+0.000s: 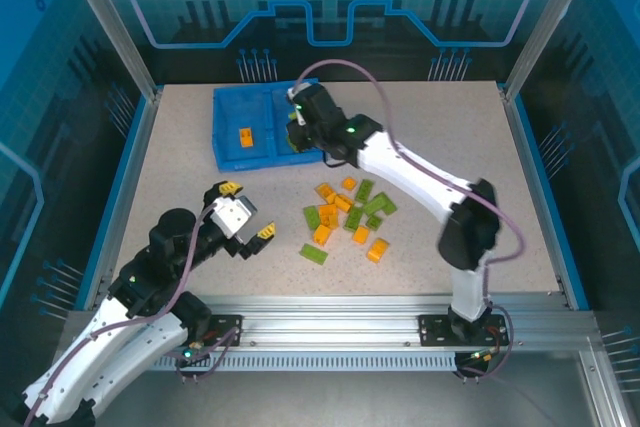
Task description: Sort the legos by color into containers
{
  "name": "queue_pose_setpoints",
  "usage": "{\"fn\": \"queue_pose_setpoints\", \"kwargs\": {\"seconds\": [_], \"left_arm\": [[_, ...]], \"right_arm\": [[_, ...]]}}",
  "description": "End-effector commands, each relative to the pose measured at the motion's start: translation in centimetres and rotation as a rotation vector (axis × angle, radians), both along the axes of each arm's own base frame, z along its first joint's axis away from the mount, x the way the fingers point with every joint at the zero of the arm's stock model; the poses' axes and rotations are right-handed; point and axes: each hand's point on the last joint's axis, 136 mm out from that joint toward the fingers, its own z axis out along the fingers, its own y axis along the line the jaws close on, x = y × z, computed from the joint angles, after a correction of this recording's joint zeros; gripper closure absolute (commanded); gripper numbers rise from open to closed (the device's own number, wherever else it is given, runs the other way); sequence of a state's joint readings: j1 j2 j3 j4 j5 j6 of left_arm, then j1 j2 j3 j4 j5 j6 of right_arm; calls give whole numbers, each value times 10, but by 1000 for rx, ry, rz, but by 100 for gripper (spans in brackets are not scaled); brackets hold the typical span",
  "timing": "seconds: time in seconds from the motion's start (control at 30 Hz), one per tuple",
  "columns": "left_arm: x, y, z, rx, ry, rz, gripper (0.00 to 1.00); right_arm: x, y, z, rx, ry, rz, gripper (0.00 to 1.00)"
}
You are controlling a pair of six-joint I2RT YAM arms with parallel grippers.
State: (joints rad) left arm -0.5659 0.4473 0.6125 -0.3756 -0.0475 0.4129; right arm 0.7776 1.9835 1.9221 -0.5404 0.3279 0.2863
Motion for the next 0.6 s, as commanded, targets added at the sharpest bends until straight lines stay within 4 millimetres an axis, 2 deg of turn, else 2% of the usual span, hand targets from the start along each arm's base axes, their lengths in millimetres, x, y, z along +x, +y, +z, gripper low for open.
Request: {"fn": "queue_pose_setpoints", "kwargs": {"seconds": [0.0,0.1,0.17,0.33,0.47,0.57], "left_arm": [[11,14,-1,-4,1,111,1],[11,15,-6,19,-2,106,1],[12,15,-6,24,-7,108,1],[12,15,-9,30,-8,107,1],[13,15,-10,33,-14,108,1],[14,15,-12,34,-8,109,1]], "right_arm": [[47,-12,-40,-162,24,-96,81],[78,-1,-79,-182,71,-102,81],[92,4,-98,-175,95,-99,80],[109,18,-138,-114,150,-65,76],[110,25,-135,-78,148,-48,66],[109,24,-120,-54,141,-55,58]]}}
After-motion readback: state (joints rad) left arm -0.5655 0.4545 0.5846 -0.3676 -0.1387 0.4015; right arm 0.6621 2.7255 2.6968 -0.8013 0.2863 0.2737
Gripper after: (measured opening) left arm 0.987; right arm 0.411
